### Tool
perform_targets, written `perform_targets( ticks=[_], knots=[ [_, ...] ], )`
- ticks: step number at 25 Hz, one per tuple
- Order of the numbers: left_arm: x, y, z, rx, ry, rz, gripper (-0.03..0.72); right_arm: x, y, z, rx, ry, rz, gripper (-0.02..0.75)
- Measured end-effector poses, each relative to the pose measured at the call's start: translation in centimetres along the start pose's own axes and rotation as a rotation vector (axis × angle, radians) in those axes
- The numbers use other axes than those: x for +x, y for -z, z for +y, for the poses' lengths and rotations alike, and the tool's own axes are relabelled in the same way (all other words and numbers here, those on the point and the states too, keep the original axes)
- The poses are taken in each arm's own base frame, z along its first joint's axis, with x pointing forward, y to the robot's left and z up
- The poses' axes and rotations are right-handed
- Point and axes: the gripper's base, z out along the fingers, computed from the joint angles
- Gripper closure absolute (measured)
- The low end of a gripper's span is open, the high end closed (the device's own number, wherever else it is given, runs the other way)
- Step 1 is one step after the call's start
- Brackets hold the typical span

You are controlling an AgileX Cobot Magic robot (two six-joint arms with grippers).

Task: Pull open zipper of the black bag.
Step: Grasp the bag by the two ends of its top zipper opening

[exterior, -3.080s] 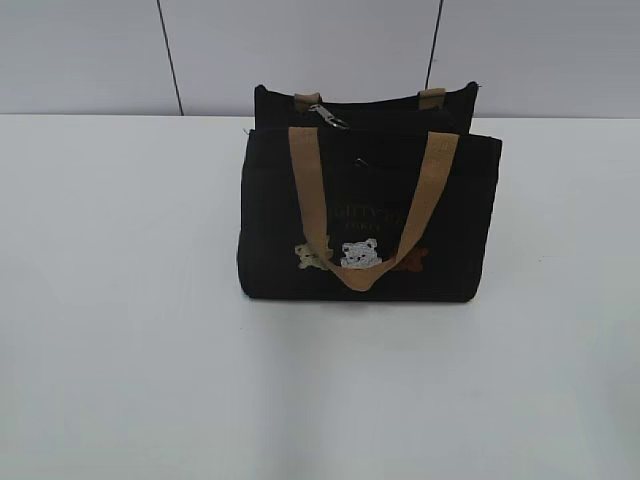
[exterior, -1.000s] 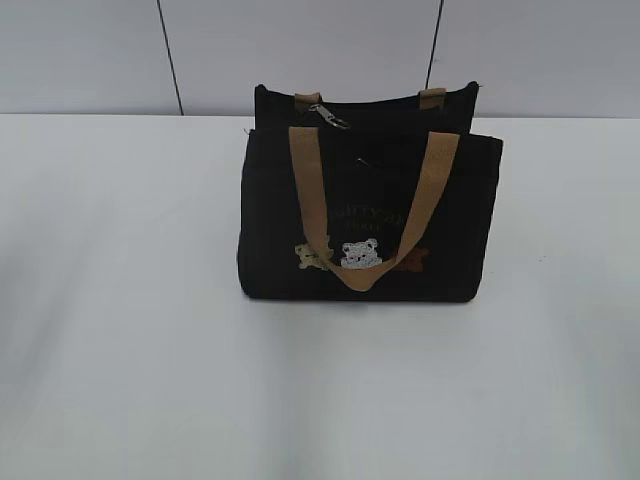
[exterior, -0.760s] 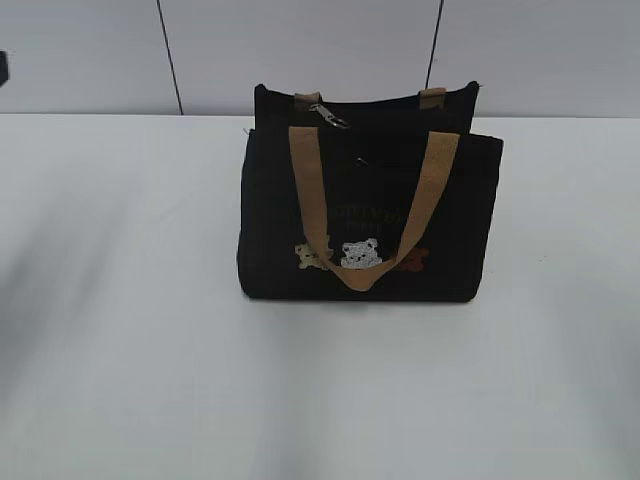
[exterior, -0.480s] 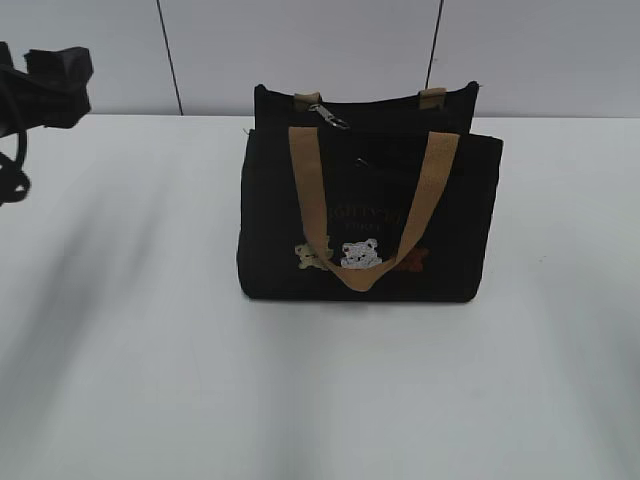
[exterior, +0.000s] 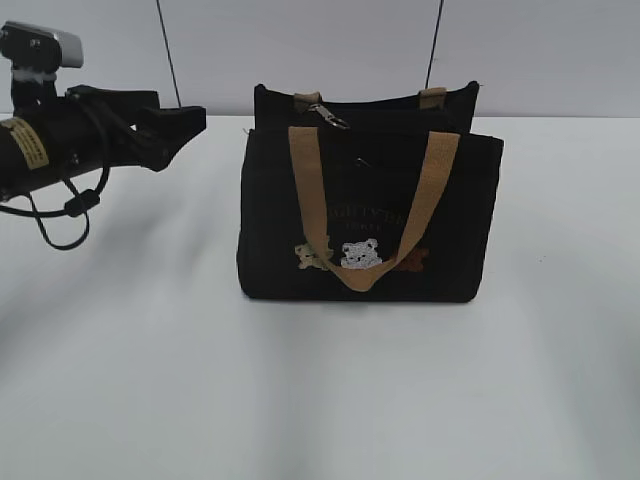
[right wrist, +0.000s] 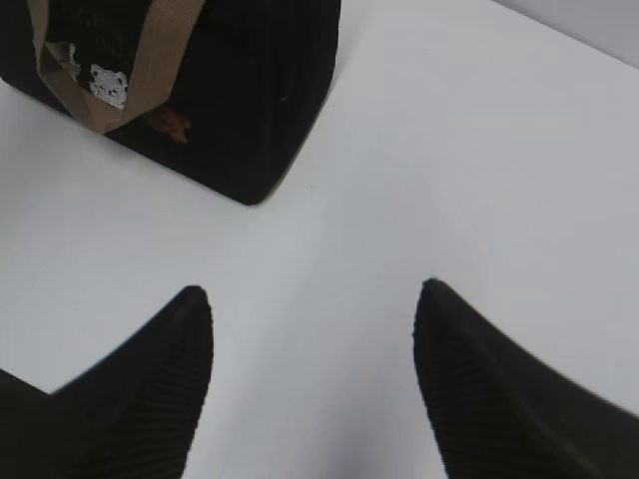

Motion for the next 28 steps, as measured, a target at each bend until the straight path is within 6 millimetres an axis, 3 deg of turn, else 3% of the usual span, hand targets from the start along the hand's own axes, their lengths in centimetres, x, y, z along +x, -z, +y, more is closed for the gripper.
perform_targets(
  ticks=[3, 7, 12, 17, 24, 28],
  knots=[
    [-0.2, -1.9, 1.5, 0.187, -0.015, 0.029, 0.101, -1.1, -0.3, -0.4, -0.015, 0.036, 0.001, 0.255],
    [-0.3, -4.0, 1.9, 0.448, -0.044, 0.06, 0.101, -2.5, -1.3, -1.2, -0.031, 0.073, 0.022, 0.255],
    [-0.1, -6.3, 2.6, 0.55, -0.068, 0.063, 0.101, -4.5, -4.2, -1.4, -0.123, 0.115, 0.083, 0.255],
    [0.1, -7.7, 2.7, 0.596, -0.084, 0.044, 0.101, -6.5, -7.9, 0.8, -0.25, 0.206, 0.103, 0.255],
    [0.3, -8.7, 0.6, 0.664, -0.105, 0.051, 0.106, -10.1, -12.7, 4.0, -0.334, 0.298, 0.061, 0.255],
    [0.1, -9.0, 0.6, 0.649, -0.119, 0.053, 0.164, -11.8, -15.1, 5.5, -0.353, 0.341, 0.04, 0.255]
  ],
)
